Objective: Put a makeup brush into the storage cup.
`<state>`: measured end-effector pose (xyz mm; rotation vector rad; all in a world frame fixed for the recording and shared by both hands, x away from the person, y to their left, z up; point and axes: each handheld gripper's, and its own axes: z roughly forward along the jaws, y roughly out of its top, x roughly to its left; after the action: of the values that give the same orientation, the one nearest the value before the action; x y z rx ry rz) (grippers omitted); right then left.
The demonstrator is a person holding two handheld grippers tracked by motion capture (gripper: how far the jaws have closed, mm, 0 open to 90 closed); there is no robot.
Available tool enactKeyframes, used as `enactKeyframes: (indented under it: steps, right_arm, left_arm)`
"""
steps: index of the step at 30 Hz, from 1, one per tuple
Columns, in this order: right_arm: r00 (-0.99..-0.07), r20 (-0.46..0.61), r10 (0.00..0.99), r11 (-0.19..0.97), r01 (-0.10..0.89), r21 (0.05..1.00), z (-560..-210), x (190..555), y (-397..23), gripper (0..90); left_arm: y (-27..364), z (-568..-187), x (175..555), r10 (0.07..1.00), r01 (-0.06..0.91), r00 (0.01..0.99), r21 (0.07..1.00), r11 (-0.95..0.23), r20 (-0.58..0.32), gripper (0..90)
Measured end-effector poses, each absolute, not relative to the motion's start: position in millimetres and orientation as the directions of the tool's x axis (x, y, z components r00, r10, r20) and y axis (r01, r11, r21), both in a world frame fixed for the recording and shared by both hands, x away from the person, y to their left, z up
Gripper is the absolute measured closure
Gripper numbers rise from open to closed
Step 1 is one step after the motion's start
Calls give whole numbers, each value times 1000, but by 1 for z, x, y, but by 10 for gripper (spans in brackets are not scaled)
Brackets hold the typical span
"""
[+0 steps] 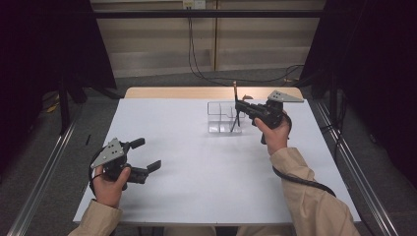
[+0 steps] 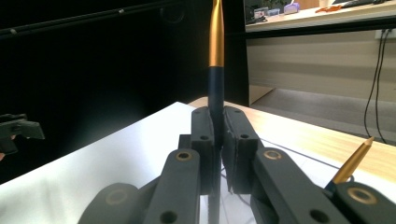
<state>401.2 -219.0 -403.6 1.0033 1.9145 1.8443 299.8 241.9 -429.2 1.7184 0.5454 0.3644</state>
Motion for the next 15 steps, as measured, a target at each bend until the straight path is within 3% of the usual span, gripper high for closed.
enactKeyframes:
  steps: [15]
  right_arm:
    - [-705, 236, 669, -76, 250, 965, -399, 410, -216, 838]
  left_arm:
    - [242, -429, 299, 540, 159, 840, 976, -152, -52, 13]
